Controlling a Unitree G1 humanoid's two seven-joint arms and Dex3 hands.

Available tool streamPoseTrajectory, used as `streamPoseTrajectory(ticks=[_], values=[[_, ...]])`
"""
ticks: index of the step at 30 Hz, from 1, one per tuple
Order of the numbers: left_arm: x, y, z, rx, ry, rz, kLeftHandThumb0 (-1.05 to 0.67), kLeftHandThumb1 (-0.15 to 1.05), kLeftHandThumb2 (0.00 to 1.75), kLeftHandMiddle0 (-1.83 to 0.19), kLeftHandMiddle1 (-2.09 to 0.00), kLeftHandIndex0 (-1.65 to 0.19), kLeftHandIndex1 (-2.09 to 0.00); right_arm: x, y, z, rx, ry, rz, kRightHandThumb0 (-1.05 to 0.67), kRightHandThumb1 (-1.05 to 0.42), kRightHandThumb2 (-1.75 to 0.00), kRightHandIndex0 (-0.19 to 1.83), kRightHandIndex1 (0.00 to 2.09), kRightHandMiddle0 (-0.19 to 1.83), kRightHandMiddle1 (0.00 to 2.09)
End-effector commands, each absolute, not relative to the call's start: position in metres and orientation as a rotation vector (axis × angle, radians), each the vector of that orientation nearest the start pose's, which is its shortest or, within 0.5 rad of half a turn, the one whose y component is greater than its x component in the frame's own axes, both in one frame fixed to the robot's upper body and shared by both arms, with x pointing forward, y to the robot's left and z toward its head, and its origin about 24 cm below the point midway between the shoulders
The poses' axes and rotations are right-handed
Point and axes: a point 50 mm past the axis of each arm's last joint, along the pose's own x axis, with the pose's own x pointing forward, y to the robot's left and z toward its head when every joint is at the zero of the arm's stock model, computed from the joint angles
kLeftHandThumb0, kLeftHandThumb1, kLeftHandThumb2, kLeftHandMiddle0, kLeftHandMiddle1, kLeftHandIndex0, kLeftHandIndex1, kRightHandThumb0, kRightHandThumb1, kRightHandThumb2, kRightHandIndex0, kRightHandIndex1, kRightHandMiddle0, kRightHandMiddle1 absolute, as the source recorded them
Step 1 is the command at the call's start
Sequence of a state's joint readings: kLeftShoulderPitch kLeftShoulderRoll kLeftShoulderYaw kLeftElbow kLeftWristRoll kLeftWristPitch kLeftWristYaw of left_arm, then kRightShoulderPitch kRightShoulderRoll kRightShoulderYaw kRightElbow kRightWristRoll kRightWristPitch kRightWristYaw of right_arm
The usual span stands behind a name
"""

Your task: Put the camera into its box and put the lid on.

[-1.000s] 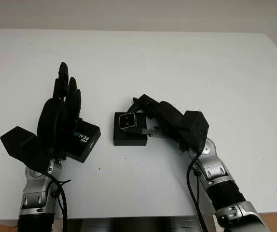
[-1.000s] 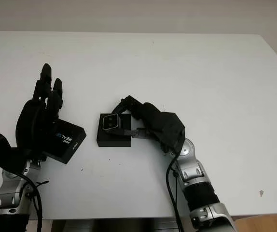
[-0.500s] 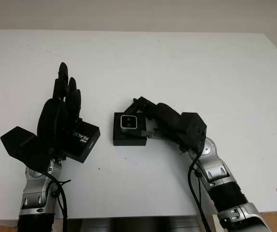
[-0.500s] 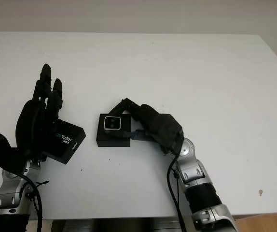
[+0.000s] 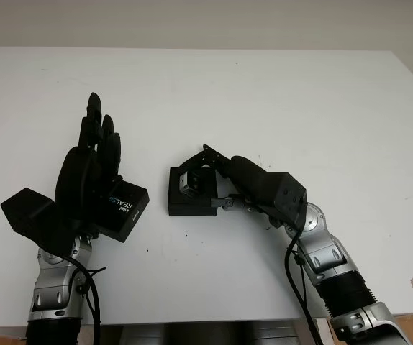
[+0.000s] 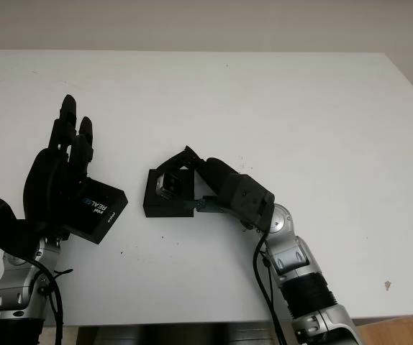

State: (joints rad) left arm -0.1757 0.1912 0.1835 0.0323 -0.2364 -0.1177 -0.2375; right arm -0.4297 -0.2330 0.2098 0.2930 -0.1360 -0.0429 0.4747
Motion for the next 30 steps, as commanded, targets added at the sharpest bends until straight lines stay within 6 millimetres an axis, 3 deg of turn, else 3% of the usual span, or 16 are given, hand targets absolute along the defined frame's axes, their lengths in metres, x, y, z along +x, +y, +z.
streamPoseTrajectory(ticks=[1,10,15,19,30], values=[[0.278,0.209,0.105,-0.016,-0.306,-0.099,-0.76,1.05,0.51,0.19,0.0,0.19,0.0,0.314,-0.113,0.072,-0.478,-0.017,0.686,-0.68,-1.0,-0.06,-0.19,0.01,-0.03,0.42],[0.277,0.209,0.104,-0.008,-0.304,-0.093,-0.76,1.05,0.51,0.19,0.0,0.19,0.0,0.307,-0.114,0.079,-0.483,-0.168,0.455,-0.66,-0.98,-0.05,-0.01,0.11,0.11,0.48],[0.278,0.209,0.103,-0.01,-0.302,-0.092,-0.76,1.05,0.51,0.19,0.0,0.19,0.0,0.294,-0.111,0.084,-0.591,-0.376,0.324,-0.62,-0.95,-0.05,0.16,0.13,0.09,0.74],[0.277,0.209,0.103,-0.001,-0.299,-0.093,-0.76,1.05,0.52,0.19,0.0,0.19,0.0,0.287,-0.11,0.089,-0.653,-0.504,0.251,-0.58,-0.95,-0.05,0.19,0.13,0.06,0.81],[0.276,0.207,0.104,0.004,-0.297,-0.091,-0.76,1.05,0.53,0.19,0.0,0.19,0.0,0.278,-0.115,0.092,-0.734,-0.577,0.201,-0.58,-0.95,-0.05,0.21,0.11,0.05,0.92]])
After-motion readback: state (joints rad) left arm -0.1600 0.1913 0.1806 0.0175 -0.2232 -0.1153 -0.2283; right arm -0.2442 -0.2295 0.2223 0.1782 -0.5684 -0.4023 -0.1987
